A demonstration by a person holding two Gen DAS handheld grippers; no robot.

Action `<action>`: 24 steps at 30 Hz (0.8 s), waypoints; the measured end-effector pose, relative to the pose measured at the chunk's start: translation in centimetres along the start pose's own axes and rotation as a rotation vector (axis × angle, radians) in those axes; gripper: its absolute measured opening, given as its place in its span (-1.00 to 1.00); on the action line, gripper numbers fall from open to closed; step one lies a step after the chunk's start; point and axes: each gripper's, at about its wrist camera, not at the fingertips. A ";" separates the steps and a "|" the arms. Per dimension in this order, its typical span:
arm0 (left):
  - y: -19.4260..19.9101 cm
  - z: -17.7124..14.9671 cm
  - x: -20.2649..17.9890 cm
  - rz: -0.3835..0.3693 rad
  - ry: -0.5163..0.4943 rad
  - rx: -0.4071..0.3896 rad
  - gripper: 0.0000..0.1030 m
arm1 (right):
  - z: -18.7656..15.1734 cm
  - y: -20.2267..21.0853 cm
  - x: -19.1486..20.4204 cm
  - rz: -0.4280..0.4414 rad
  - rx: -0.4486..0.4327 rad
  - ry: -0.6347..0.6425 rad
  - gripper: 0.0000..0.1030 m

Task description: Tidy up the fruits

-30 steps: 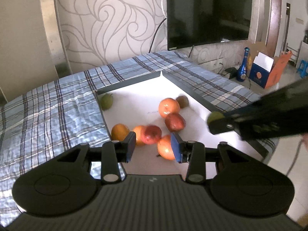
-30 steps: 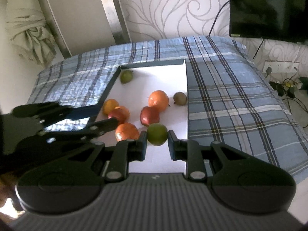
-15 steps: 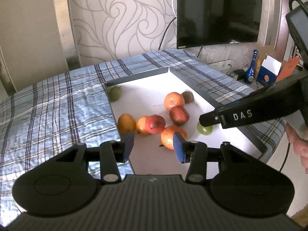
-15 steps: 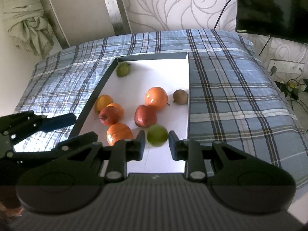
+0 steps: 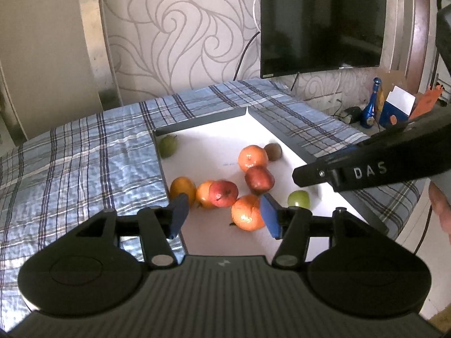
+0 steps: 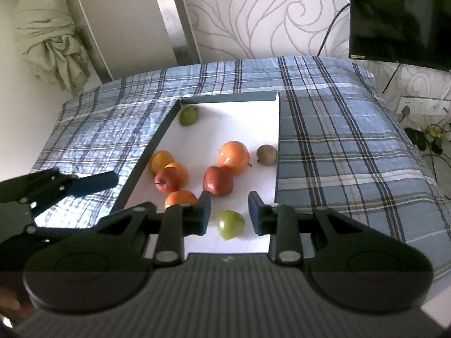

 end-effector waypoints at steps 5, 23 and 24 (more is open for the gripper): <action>-0.1 0.2 0.2 0.005 0.003 0.014 0.48 | -0.1 0.3 0.7 0.003 0.014 0.016 -0.37; 2.4 -2.9 -1.2 0.180 -0.029 0.045 0.98 | -1.7 1.6 1.6 0.016 0.026 0.013 0.44; 2.6 -3.1 -1.2 0.192 -0.037 0.043 0.98 | -1.9 1.6 1.6 0.018 0.025 0.008 0.44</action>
Point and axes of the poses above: each gripper's, at about its wrist camera, not at the fingertips, and y roughly against the way its jaws point, x to its left, z to its top, and after that the axes turned 14 degrees about x, right-handed
